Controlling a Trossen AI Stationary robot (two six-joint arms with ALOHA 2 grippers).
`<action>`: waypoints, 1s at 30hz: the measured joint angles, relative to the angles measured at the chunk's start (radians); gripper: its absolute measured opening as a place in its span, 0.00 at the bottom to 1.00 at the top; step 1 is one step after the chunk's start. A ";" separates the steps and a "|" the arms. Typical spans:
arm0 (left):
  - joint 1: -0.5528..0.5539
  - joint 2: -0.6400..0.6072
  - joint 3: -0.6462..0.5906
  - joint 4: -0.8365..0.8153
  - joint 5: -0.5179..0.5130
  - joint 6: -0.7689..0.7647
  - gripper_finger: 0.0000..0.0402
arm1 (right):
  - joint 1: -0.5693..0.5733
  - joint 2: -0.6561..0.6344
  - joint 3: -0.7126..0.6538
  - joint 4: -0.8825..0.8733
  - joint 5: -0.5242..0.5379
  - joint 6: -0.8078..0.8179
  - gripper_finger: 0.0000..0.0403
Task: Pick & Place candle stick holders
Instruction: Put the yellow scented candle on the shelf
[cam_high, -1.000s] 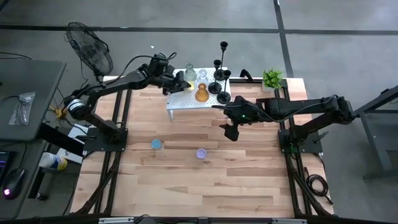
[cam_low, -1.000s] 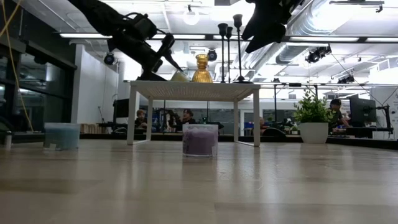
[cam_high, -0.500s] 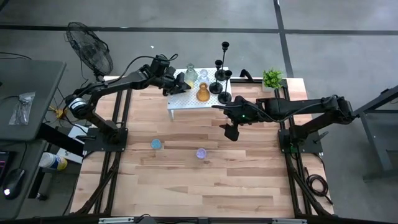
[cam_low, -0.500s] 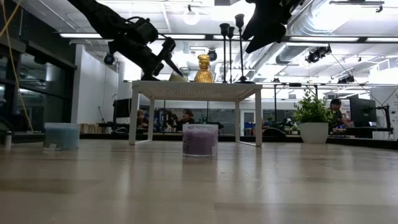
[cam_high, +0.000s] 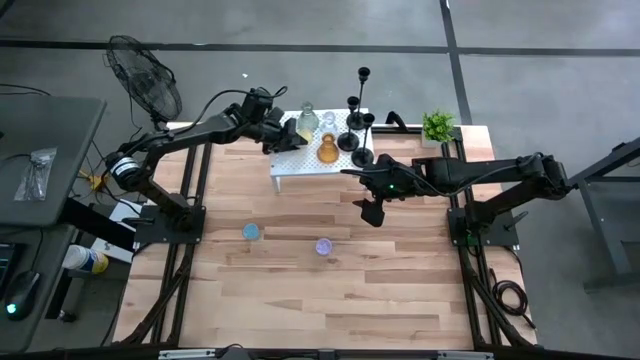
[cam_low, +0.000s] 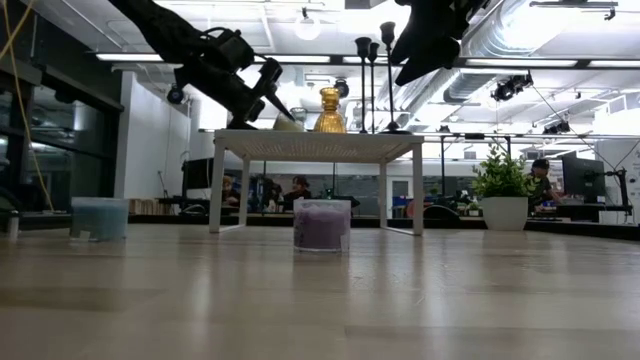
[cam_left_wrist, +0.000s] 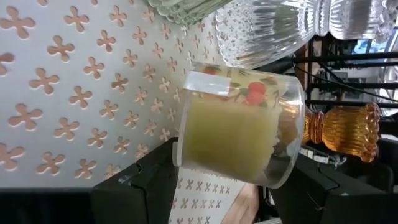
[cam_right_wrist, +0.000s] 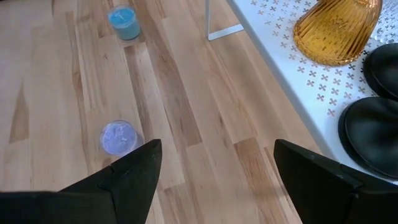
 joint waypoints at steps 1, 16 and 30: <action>0.000 0.000 0.000 0.005 0.002 0.002 0.54 | 0.000 0.000 0.000 0.000 0.000 0.000 0.75; 0.008 -0.001 0.001 0.030 0.029 -0.001 0.82 | 0.000 0.000 0.000 -0.004 0.000 0.003 0.75; 0.103 -0.072 -0.002 -0.053 0.131 0.031 0.82 | 0.000 0.000 0.000 -0.051 0.003 0.022 0.75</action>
